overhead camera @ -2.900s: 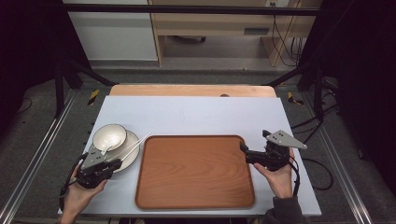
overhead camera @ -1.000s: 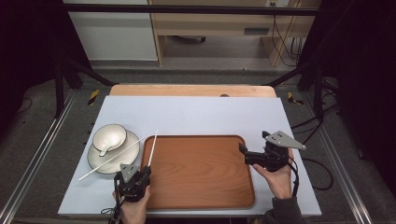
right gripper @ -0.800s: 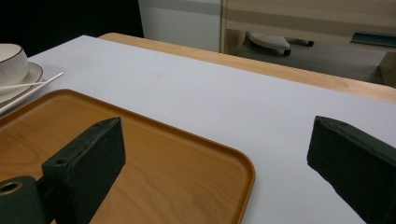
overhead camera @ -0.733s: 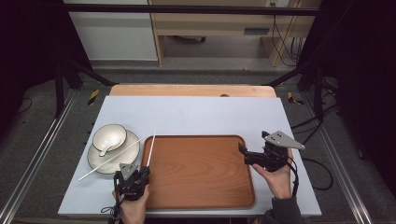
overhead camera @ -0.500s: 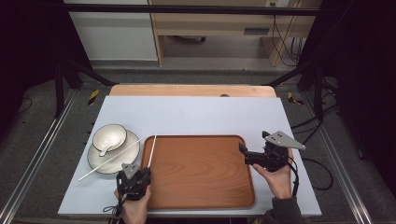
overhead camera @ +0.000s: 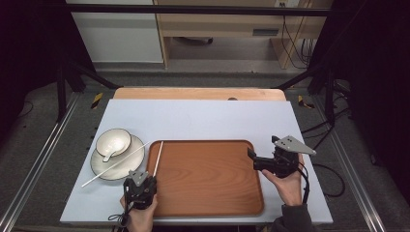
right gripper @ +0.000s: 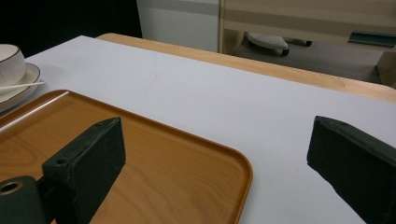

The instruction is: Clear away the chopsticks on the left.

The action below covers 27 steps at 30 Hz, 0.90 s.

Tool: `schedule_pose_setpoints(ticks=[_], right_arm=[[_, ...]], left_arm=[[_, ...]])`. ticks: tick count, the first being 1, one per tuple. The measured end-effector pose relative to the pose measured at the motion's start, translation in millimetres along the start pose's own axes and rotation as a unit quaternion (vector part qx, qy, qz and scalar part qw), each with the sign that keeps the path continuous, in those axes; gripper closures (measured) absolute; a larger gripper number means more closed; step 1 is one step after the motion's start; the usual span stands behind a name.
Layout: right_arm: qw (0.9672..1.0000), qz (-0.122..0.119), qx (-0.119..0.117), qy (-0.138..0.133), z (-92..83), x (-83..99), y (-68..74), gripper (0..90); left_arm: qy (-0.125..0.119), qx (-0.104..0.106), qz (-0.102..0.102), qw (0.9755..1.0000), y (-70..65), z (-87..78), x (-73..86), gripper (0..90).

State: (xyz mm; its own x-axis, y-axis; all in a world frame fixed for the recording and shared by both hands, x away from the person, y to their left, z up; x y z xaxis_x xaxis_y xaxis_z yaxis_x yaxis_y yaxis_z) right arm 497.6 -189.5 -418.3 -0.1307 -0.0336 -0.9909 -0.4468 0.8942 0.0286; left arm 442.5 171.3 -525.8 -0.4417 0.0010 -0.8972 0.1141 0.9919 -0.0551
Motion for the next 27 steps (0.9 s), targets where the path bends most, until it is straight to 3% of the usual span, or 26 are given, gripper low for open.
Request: schedule_pose_setpoints(ticks=[10, 16, 18, 21, 24, 27], right_arm=[[1.0000, -0.002, 0.000, -0.001, -0.5, -0.5, -0.7, 4.7], [1.0000, 0.000, 0.002, -0.003, -0.8, -1.0, -1.2, 4.7], [1.0000, 0.000, 0.002, -0.003, -0.8, -1.0, -1.2, 4.7], [1.0000, 0.000, 0.003, -0.003, -0.8, -1.0, -1.3, 4.7], [1.0000, 0.000, 0.002, -0.003, -1.6, -1.4, -1.8, 4.7], [1.0000, 0.000, 0.002, -0.004, -1.6, -1.5, -1.8, 4.7]], left_arm=[[-0.001, 0.003, 0.007, 1.0000, -1.3, 1.2, -0.8, 80.1], [-0.018, 0.039, -0.005, 0.9990, -1.2, -7.0, -12.7, 70.7], [-0.031, 0.050, 0.006, 0.9982, -2.2, -12.5, -21.8, 69.3], [-0.040, 0.087, 0.022, 0.9952, -6.6, -19.3, -34.6, 61.7], [-0.058, 0.133, 0.031, 0.9890, -9.7, -26.4, -51.0, 55.5], [-0.062, 0.163, 0.061, 0.9828, -7.5, -28.9, -64.3, 49.0]])
Point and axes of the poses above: each handheld gripper's, and its own axes: z roughly forward along the jaws, x roughly out of its underside, y roughly to its left, the point moved 7 cm from there along z, roughly forward along the jaws, and after that the axes turned 14 degrees about -y, right-handed, at the moved point
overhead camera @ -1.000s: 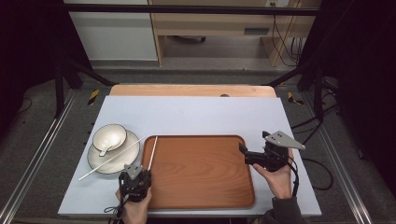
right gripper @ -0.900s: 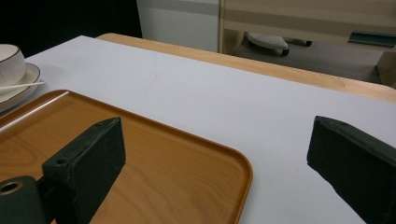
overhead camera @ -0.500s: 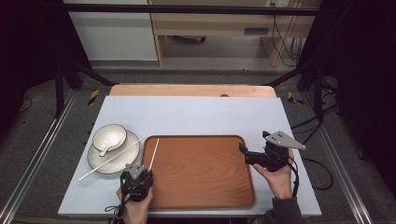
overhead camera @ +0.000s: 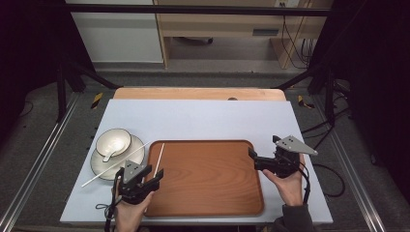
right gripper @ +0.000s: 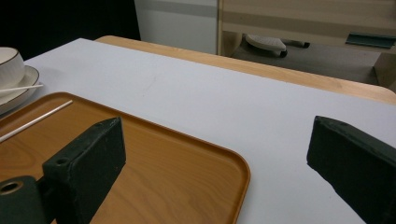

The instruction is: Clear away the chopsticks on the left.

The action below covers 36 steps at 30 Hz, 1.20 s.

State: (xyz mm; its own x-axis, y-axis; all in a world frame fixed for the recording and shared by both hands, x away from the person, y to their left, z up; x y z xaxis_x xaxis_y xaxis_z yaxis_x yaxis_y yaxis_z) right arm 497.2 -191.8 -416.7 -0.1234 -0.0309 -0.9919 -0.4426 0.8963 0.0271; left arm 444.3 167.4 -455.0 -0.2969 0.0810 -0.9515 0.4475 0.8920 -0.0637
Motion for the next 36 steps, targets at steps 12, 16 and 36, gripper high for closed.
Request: schedule_pose_setpoints(ticks=[12, 16, 36], right_arm=[[1.0000, 0.002, 0.001, -0.002, -1.1, -1.1, -0.5, 4.6], [1.0000, 0.000, 0.002, -0.001, -0.2, -0.2, -0.2, 4.7], [1.0000, -0.003, 0.000, 0.008, 1.5, 5.2, -0.6, 4.8]], left_arm=[[0.017, 0.104, 0.051, 0.9932, 41.1, -11.2, -11.9, 24.6], [0.037, 0.108, 0.085, 0.9898, 58.1, -20.2, 3.4, 23.7], [0.092, 0.056, 0.112, 0.9878, 123.0, -39.9, 36.3, 29.6]])
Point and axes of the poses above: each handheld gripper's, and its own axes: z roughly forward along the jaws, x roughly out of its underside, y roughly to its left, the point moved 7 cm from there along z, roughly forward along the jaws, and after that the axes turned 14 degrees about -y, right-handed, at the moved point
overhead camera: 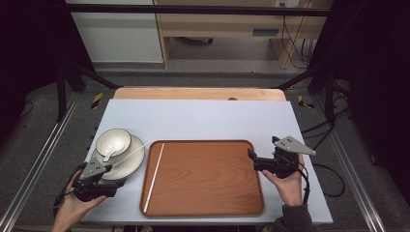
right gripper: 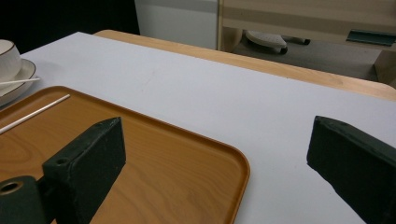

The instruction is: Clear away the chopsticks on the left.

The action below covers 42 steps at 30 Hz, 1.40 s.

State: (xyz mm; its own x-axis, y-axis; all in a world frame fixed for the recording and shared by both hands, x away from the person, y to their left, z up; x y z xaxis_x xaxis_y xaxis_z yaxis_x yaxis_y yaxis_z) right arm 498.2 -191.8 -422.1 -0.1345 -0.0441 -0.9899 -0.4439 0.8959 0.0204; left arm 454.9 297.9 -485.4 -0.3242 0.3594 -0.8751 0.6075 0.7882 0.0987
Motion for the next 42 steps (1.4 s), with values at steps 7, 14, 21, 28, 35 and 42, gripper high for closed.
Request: schedule_pose_setpoints(ticks=[7, 14, 21, 28, 35, 42], right_arm=[[1.0000, 0.001, 0.000, -0.001, -0.1, 0.3, -1.4, 5.0], [1.0000, -0.001, -0.001, 0.004, 1.8, 2.1, 0.1, 4.9], [1.0000, -0.001, 0.000, 0.005, 2.2, 2.6, 0.4, 5.0], [1.0000, -0.003, 0.001, 0.007, 3.3, 3.2, 0.5, 5.0], [1.0000, -0.004, 0.001, 0.009, 4.2, 4.0, 1.3, 5.0], [1.0000, -0.003, 0.000, 0.008, 3.6, 3.5, 1.4, 5.0]], left_arm=[[0.008, -0.017, 0.002, 0.9998, 19.5, 0.1, 4.9, 37.4], [0.019, -0.019, 0.010, 0.9996, 33.2, 10.4, 4.4, 49.2], [0.026, -0.012, 0.006, 0.9996, 37.7, 12.7, 11.0, 57.1], [0.032, -0.010, -0.002, 0.9994, 39.2, 16.6, 17.2, 67.9], [0.033, 0.003, -0.003, 0.9995, 37.0, 15.2, 18.1, 79.5], [0.034, 0.011, 0.005, 0.9993, 28.4, 12.8, 14.2, 83.7]])
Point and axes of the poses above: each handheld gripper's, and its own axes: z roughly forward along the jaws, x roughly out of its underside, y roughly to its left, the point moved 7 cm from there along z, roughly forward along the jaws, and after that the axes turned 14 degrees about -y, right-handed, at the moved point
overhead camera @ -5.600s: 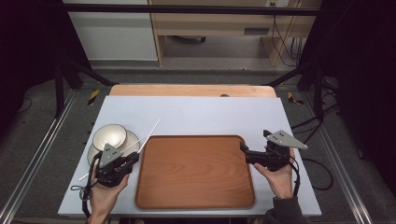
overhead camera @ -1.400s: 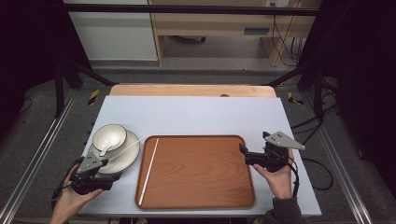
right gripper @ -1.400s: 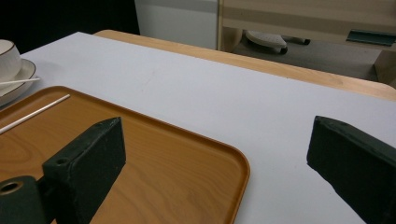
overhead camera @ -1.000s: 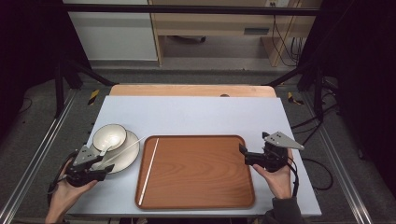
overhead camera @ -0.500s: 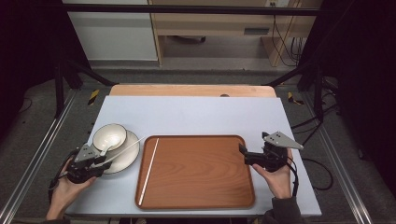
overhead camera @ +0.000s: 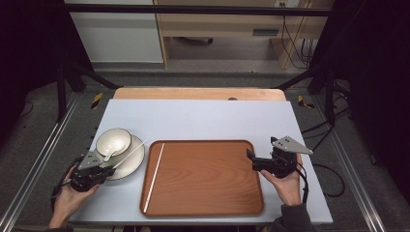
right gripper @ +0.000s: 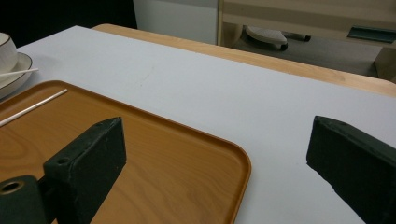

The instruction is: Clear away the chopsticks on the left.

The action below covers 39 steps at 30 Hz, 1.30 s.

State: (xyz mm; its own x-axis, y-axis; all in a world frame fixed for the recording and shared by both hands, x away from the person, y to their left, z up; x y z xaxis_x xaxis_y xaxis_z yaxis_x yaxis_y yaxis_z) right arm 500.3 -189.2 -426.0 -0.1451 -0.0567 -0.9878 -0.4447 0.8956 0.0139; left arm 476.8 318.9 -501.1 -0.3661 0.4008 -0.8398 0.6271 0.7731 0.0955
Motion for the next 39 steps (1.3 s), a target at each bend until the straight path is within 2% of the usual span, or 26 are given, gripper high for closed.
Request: schedule_pose_setpoints(ticks=[6, 9, 12, 13, 19, 23, 27, 36, 39], right_arm=[[1.0000, 0.002, 0.003, 0.001, -0.7, 0.2, -1.6, 4.9], [1.0000, 0.003, 0.003, 0.001, -0.4, 0.2, -1.2, 4.9], [1.0000, 0.002, 0.003, 0.002, -0.3, 0.5, -1.4, 4.9], [1.0000, 0.001, 0.003, 0.002, -0.3, 0.6, -1.5, 4.9], [1.0000, 0.000, 0.002, -0.003, -1.4, -1.1, -1.4, 4.9], [1.0000, 0.000, 0.004, -0.002, -1.4, -0.7, -2.6, 4.8], [1.0000, 0.000, 0.004, -0.002, -1.4, -0.7, -2.3, 4.8], [1.0000, 0.004, 0.007, -0.005, -2.6, -1.9, -3.7, 4.7], [0.9999, 0.005, 0.007, -0.007, -3.1, -2.4, -3.9, 4.6]], left_arm=[[-0.010, 0.003, 0.011, 0.9999, -12.8, -5.8, -12.7, 83.7], [-0.019, 0.010, 0.017, 0.9996, -25.0, -8.3, -24.0, 83.9], [-0.026, 0.007, 0.018, 0.9995, -29.8, -8.8, -28.8, 84.0], [-0.037, 0.007, 0.013, 0.9992, -33.3, -8.8, -32.8, 84.1], [-0.044, 0.009, 0.013, 0.9989, -40.1, -8.9, -37.9, 84.2], [-0.059, 0.005, 0.002, 0.9982, -46.8, -9.3, -45.4, 84.2], [-0.083, -0.016, -0.013, 0.9963, -56.3, -9.6, -57.1, 84.3], [-0.106, -0.059, -0.018, 0.9925, -88.9, 0.3, -74.3, 84.2], [-0.112, -0.072, -0.038, 0.9904, -97.9, 4.4, -76.7, 84.2]])
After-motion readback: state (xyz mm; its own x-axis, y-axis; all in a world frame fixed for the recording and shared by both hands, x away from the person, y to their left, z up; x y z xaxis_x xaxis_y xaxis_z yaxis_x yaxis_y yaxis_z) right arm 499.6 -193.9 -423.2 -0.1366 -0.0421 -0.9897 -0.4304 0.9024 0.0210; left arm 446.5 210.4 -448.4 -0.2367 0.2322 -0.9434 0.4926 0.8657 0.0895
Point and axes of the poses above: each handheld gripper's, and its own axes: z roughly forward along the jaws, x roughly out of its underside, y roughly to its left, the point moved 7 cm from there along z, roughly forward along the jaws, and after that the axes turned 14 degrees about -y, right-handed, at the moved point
